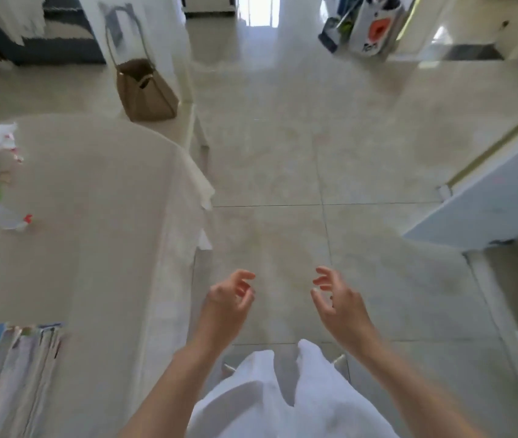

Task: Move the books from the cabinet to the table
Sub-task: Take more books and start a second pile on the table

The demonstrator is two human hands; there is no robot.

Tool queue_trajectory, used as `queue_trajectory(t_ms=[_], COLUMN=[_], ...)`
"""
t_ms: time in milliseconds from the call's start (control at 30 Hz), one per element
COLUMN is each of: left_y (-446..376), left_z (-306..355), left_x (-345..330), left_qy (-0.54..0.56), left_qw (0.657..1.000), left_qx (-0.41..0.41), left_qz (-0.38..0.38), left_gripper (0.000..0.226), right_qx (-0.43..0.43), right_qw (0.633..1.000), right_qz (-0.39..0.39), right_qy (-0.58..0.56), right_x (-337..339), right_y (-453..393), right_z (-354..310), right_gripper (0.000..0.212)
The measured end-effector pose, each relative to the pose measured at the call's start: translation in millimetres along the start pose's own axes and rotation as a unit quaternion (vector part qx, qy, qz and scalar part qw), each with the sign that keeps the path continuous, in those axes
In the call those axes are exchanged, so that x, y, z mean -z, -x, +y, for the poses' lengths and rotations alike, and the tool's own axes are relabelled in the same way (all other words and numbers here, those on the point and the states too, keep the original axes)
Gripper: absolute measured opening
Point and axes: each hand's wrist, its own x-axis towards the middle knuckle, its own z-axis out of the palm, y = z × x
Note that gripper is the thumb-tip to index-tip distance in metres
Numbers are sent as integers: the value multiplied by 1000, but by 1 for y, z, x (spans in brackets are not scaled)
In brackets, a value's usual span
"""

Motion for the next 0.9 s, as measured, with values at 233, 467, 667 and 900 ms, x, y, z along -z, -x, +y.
queue_trajectory(t_ms=[233, 467, 667, 900], left_y=[-32, -38, -52, -94], left_z=[109, 227, 305, 379], left_x=[-140, -290, -378, -467], left_qy=[1, 4, -14, -60], left_qw=[993, 968, 944, 907], left_qx=[-43, -85, -135, -189], left_qz=[-111, -235, -301, -372], left_gripper=[21, 34, 30, 23], right_qx=[-116, -188, -249, -328], right_qw=[990, 967, 939, 896], right_qz=[70, 162, 219, 278], right_qy=[-28, -54, -88, -113], right_x=[117, 236, 308, 378], right_y=[30, 45, 47, 32], right_z=[130, 240, 304, 363], right_gripper=[37, 36, 36, 34])
